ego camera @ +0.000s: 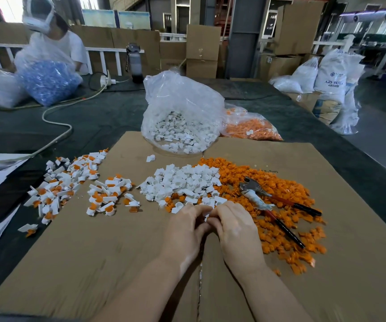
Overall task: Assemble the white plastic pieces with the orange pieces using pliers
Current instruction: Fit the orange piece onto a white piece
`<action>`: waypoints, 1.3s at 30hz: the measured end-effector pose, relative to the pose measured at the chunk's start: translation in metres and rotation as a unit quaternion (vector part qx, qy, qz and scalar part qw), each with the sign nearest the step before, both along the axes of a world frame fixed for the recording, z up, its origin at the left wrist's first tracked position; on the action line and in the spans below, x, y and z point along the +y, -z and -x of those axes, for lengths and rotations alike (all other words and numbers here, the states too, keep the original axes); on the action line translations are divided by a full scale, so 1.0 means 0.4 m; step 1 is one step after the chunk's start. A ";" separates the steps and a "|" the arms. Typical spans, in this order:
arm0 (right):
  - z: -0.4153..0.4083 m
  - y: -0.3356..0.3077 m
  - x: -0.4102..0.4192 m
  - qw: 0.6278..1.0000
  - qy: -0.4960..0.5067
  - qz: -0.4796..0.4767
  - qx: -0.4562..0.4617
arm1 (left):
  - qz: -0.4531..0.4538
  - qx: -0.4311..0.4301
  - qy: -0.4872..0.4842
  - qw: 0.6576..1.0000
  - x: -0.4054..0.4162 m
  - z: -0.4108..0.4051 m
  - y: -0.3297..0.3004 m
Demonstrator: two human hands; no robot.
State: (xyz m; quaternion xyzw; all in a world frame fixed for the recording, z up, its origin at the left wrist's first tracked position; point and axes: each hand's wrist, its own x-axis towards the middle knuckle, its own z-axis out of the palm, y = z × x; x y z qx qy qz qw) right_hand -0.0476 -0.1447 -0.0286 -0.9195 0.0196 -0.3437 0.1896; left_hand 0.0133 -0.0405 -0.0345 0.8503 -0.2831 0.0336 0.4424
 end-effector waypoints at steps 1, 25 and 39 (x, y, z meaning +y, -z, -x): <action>0.000 0.001 0.000 1.000 0.003 0.004 0.001 | -0.002 -0.004 0.000 1.000 0.000 0.000 -0.001; 0.007 -0.010 -0.003 0.998 -0.002 -0.052 0.027 | 0.059 0.089 0.020 0.994 0.005 0.005 -0.021; -0.001 0.010 -0.009 0.996 0.072 -0.043 -0.019 | 0.115 0.045 -0.215 0.969 0.119 -0.079 -0.031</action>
